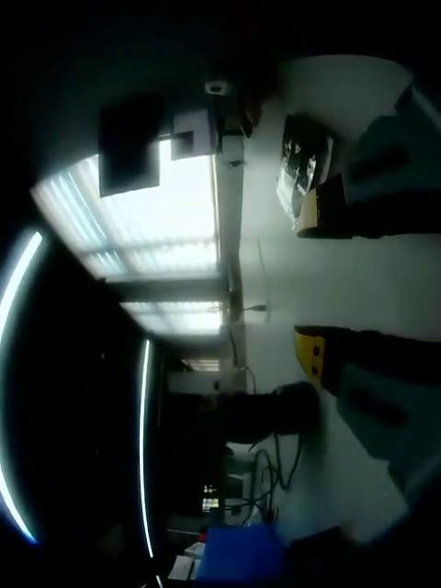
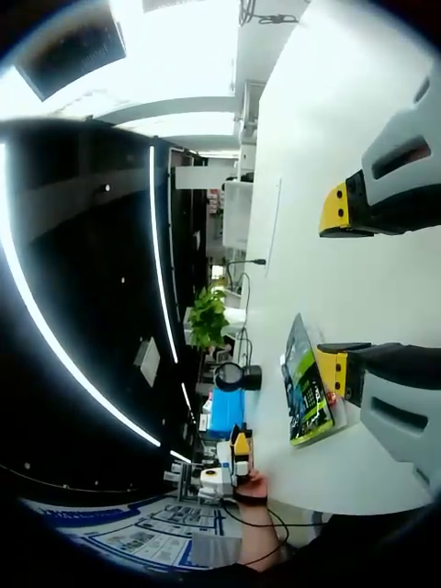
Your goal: Clip sheet goods on table flip sheet goods clip sheet goods scan sheet goods put sheet goods back to table
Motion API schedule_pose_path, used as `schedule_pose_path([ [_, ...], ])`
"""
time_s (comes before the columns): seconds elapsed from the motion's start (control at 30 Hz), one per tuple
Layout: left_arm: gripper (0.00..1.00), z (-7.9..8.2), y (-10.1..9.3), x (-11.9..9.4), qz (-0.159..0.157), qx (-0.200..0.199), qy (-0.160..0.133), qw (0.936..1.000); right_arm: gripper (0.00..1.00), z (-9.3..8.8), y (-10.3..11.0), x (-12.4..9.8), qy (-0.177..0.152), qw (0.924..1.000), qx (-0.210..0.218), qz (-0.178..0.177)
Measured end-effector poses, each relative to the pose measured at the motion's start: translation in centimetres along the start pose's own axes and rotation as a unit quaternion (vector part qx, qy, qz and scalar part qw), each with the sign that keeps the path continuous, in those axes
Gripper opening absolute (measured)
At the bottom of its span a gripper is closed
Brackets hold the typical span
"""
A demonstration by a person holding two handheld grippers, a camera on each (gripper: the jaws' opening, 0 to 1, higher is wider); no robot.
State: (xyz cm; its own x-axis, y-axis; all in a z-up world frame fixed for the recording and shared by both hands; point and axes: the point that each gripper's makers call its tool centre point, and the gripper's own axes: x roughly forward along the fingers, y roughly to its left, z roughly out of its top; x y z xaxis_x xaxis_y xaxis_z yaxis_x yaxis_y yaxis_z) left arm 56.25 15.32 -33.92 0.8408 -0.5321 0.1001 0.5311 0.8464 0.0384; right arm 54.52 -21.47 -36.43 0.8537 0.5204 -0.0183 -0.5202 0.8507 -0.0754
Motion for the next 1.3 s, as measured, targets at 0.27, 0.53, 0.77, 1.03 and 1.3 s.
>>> schedule_pose_path([
  [0.27, 0.31, 0.0, 0.0, 0.0, -0.002, -0.001, -0.001, 1.0, 0.41, 0.0, 0.0, 0.0, 0.0, 1.0, 0.0, 0.0],
  [0.53, 0.31, 0.0, 0.1, 0.0, -0.001, -0.001, 0.0, 1.0, 0.41, 0.1, 0.2, 0.0, 0.0, 1.0, -0.002, 0.001],
  [0.77, 0.31, 0.0, 0.0, 0.0, -0.003, -0.001, 0.0, 1.0, 0.42, 0.2, 0.2, -0.1, -0.005, 1.0, -0.003, -0.001],
  [1.03, 0.31, -0.1, -0.1, 0.0, -0.004, 0.001, 0.003, 1.0, 0.41, 0.9, 0.8, 0.0, -0.013, 0.9998, -0.012, -0.007],
  [1.3, 0.3, -0.4, -0.3, 0.1, -0.005, 0.004, 0.01, 0.9999, 0.39, 2.4, 2.9, 0.2, -0.037, 0.9977, 0.053, -0.02],
])
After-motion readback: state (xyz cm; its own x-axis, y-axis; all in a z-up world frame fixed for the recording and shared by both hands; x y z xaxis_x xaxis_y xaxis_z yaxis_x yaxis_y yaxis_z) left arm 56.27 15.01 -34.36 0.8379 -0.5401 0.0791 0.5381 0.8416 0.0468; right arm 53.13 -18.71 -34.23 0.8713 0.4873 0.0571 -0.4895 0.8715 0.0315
